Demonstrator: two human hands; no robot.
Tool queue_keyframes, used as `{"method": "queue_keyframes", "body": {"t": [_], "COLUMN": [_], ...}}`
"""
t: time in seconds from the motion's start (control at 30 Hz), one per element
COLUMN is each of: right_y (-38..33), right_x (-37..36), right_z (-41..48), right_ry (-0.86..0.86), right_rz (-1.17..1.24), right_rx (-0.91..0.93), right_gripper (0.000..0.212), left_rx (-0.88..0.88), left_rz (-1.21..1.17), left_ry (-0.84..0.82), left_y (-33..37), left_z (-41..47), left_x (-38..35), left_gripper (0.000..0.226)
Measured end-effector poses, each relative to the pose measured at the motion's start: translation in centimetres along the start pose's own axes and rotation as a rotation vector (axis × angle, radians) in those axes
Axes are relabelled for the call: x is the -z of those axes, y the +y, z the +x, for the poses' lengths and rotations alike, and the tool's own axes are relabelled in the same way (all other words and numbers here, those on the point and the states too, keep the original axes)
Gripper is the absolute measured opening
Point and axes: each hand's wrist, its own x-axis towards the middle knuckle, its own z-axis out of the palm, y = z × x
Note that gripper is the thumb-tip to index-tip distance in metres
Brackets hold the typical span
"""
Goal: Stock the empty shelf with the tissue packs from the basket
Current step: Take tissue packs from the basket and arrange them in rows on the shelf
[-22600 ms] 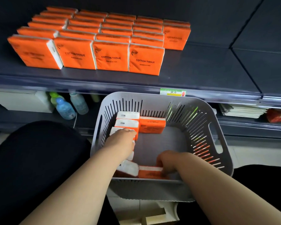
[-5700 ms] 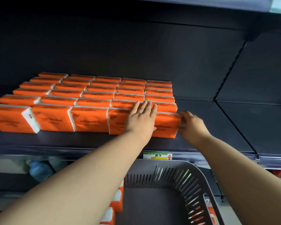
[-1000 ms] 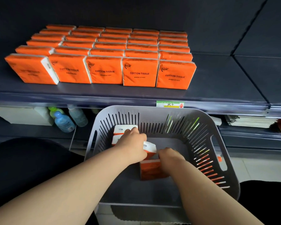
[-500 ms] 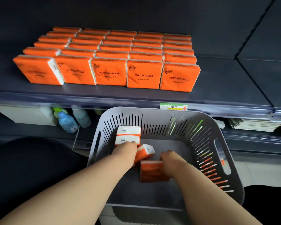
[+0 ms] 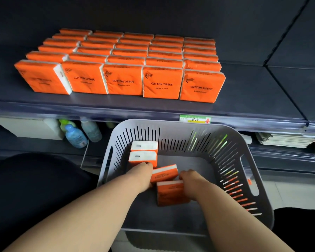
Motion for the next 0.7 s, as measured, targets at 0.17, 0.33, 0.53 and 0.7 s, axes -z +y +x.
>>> {"method": "queue_keyframes", "body": {"t": [0.17, 0.33, 0.53, 0.7], "right_y": [-0.1, 0.3, 1.1, 2.1], "right_x": [0.2, 1.0, 2.6, 3.5], "right_z": [-0.1, -1.1, -3.7, -6.6], "right_ry": [0.017, 0.153, 0.335, 0.432], "right_rz": [0.008, 0.135, 0.32, 0.345], "right_rx": [-0.008, -0.006, 0.046, 0.067], "right_gripper": [0.033, 0.028, 0.022, 0.032], "left_rx": [0.006, -0.077, -0.104, -0.221], "left_rz": [-0.089, -0.02, -0.184, -0.355], "left_ry": [0.032, 0.094, 0.295, 0.421], "left_y": [-0.2, -0.4, -0.1, 0.9], "left_z": [0.0, -0.8, -2.9, -4.8], "left_x": [0.2, 2.0, 3.8, 5.2], "left_gripper": [0.017, 0.034, 0.043, 0.037]}}
